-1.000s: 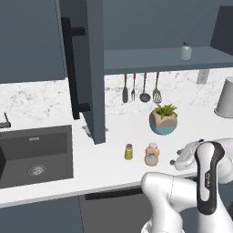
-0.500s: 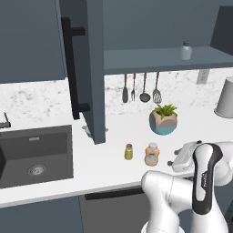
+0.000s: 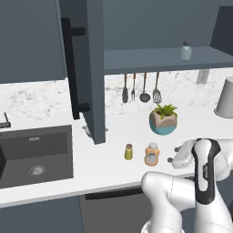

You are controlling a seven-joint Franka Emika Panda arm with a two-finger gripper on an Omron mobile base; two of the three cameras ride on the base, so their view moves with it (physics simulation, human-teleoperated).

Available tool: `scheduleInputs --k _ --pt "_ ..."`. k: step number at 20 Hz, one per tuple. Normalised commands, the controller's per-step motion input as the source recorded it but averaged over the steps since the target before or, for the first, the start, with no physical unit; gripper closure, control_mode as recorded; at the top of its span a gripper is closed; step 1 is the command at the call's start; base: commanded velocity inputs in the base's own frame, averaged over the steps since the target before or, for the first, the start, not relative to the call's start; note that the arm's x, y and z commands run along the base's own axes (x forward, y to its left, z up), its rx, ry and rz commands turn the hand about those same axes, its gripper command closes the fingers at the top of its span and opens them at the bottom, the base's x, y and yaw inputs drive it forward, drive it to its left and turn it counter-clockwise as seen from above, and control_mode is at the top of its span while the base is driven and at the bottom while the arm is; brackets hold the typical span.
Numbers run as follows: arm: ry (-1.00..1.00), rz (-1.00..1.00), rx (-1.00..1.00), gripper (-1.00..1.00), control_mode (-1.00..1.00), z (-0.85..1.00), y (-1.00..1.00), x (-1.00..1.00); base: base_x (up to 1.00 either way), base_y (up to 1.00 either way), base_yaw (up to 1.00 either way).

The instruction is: Put the shaker and condiment bottle from the counter next to their counterparts in the cabinet.

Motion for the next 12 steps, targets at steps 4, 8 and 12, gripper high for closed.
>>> scheduleInputs --k 4,8,12 --pt "0.00 0.00 0.00 -1.00 -1.00 -0.11 0.15 0.14 0.00 0.00 0.00" --pt "0.00 0.00 0.00 -1.00 -1.00 -0.12 0.19 0.19 0.00 0.00 0.00" --pt "0.00 0.00 0.00 -1.00 -1.00 -0.14 0.20 0.16 0.00 0.00 0.00"
